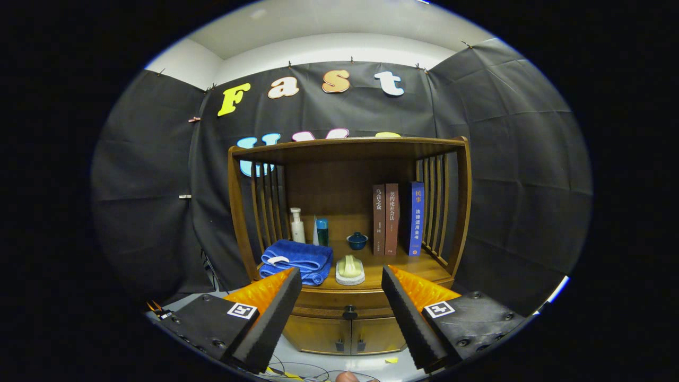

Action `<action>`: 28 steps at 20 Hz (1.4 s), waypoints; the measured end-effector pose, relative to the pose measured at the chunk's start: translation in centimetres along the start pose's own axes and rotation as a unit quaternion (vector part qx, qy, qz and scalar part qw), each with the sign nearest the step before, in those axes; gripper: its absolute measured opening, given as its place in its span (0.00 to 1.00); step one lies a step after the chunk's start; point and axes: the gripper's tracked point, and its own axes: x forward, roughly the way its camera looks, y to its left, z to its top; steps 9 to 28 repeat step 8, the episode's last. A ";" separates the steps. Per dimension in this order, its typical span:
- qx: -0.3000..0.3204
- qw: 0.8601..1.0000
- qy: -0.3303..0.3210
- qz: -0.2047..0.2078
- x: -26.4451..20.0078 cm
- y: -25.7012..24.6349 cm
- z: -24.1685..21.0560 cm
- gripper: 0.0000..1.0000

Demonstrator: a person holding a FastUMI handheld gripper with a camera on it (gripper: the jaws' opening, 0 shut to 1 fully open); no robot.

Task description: Pull open the drawer, take out the items inside it, and place them on the countertop above the cabinet.

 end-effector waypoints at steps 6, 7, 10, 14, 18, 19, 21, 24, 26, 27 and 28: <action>0.001 1.000 0.000 -0.003 -0.1 -0.3 -0.1 0.98; 0.001 1.000 0.000 -0.003 -0.1 -0.4 0.0 0.98; 0.001 1.000 -0.001 -0.004 -0.1 -0.5 0.0 0.98; 0.001 1.000 -0.001 -0.004 -0.1 -0.5 0.0 0.98; 0.001 1.000 -0.001 -0.004 -0.1 -0.5 0.0 0.98; 0.001 1.000 -0.001 -0.004 -0.1 -0.5 0.0 0.98; 0.001 1.000 -0.001 -0.004 -0.1 -0.5 0.0 0.98; 0.001 1.000 -0.001 -0.004 -0.1 -0.5 0.0 0.98; 0.001 1.000 -0.001 -0.004 -0.1 -0.5 0.0 0.98; 0.001 1.000 -0.001 -0.004 -0.1 -0.5 0.0 0.98; 0.001 1.000 -0.001 -0.004 -0.1 -0.5 0.0 0.98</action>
